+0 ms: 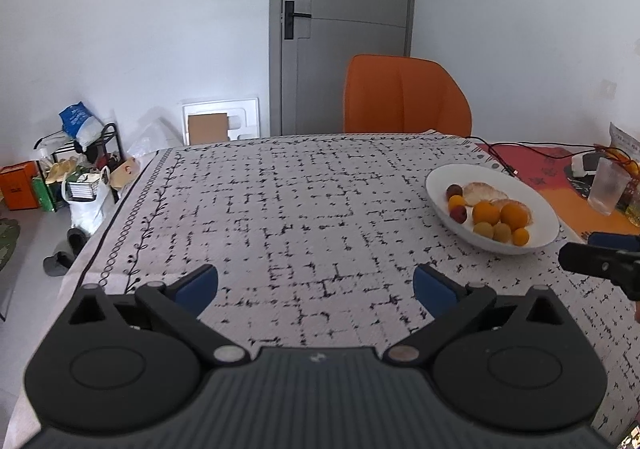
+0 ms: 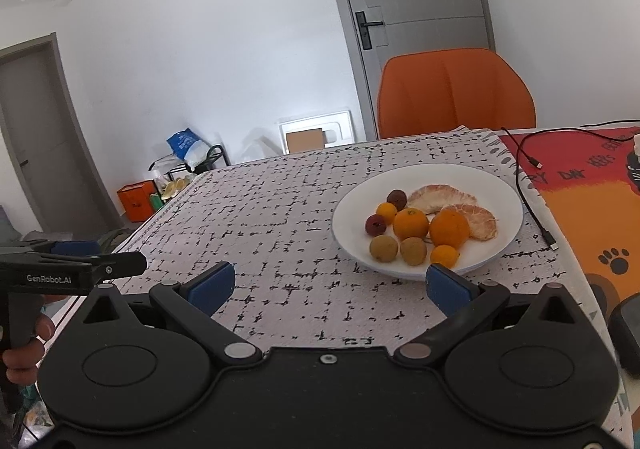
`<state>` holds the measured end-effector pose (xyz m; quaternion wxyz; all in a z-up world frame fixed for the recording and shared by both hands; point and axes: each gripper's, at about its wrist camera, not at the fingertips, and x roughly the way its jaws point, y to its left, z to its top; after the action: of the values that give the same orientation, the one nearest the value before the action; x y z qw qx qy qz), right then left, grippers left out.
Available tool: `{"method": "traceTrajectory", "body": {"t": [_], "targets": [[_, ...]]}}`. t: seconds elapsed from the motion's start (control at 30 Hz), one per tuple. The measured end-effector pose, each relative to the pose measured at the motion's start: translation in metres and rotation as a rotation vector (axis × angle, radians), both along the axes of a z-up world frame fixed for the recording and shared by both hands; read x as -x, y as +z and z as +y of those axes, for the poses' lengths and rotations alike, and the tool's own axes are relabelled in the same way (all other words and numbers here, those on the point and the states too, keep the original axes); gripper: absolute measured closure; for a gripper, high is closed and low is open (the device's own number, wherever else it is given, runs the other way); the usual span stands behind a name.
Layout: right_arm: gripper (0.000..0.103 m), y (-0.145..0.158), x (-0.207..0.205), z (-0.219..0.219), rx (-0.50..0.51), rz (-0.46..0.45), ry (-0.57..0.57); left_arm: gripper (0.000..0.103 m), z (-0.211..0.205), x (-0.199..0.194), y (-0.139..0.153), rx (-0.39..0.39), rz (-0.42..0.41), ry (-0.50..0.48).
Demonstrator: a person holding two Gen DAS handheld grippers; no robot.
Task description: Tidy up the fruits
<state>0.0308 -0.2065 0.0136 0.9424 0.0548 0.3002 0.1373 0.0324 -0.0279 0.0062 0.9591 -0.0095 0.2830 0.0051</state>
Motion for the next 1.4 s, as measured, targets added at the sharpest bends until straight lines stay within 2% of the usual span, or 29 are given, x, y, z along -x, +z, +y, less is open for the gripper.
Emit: {"method": "traceTrajectory", "body": {"t": [0.6,1.4], "targets": [[0.000,0.009,0.025,0.008,0.016,-0.008,0.024,0.000,0.010,0.026,-0.001,-0.004,0.000,0.023],[0.000,0.008,0.027,0.007,0.011,-0.005,0.033,0.000,0.010,0.031,0.002,-0.012,-0.009,0.024]]}}
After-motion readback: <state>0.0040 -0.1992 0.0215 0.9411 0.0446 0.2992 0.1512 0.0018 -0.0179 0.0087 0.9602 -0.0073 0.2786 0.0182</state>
